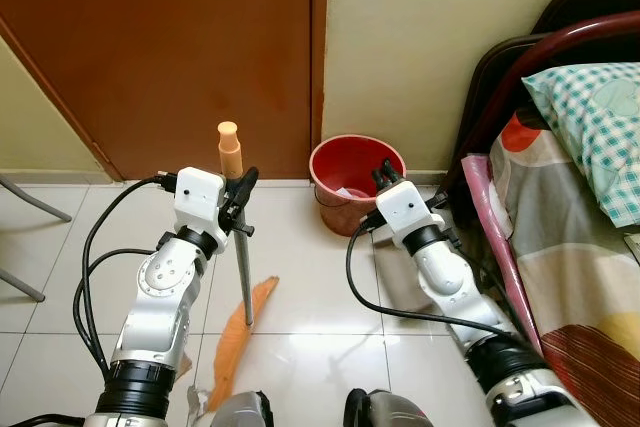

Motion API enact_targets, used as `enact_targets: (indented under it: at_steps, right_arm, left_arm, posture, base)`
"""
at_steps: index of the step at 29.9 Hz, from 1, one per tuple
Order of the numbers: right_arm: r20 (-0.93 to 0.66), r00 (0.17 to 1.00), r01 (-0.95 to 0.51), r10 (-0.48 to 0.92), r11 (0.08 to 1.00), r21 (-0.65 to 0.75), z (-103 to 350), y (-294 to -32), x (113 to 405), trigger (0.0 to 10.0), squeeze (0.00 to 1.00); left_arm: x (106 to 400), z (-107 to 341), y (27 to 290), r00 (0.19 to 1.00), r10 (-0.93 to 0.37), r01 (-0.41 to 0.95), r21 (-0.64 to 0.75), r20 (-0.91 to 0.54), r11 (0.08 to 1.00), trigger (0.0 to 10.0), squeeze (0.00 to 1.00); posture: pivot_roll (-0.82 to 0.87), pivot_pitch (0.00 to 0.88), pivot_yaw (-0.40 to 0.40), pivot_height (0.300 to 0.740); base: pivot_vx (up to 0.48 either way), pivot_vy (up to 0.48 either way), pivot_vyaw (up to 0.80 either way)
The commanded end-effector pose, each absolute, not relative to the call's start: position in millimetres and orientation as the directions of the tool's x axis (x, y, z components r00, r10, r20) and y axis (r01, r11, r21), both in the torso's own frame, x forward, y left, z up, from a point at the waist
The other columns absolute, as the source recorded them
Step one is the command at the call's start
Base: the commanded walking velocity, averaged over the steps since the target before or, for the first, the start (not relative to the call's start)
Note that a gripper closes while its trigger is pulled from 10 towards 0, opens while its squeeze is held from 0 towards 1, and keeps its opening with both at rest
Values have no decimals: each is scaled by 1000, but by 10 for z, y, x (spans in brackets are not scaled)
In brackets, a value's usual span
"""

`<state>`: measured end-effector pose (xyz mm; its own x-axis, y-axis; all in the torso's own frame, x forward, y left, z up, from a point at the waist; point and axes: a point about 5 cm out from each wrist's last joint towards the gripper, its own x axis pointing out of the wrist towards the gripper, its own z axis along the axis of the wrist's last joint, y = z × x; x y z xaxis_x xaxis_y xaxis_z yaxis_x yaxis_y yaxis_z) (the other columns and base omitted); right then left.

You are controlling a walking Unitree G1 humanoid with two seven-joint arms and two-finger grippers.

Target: Sweep floor

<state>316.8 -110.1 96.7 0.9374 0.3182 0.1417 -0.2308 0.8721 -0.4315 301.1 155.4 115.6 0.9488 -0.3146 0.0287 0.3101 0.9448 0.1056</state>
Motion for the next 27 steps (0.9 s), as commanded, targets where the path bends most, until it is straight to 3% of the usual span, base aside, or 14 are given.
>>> enact_targets:
  at_steps: [1,10,16,20,27]
  right_arm:
    - [143,948,-217,283,908,-359,988,-1139,3180,10000,0]
    - [69,979,-179,190,974,-138,952,-1208,3240,10000,0]
    - [41,988,-150,150,989,-9,983,-1227,3283,10000,0]
    - [51,992,-117,111,986,116,1169,-1248,3389,10000,0]
    - [160,981,-138,110,975,174,1664,-1232,3633,10000,0]
  left_arm:
    - [3029,1139,1574,954,-300,295,128,20,947,10000,0]
    - [3053,1096,1554,959,-283,279,125,15,952,10000,0]
    - [3062,975,1639,971,-230,237,161,-62,958,10000,0]
    - [3074,880,1792,984,-136,154,168,-119,974,10000,0]
    - [3096,838,1940,989,-16,42,179,-147,983,10000,0]
  posture:
    - [11,82,1,740]
    - [2,84,-7,740]
    - [0,85,-8,740]
    - [-6,86,-9,740]
    - [-11,85,-12,740]
  base:
    - [0,0,0]
    - [0,0,0]
    - [0,0,0]
    - [0,0,0]
    - [0,0,0]
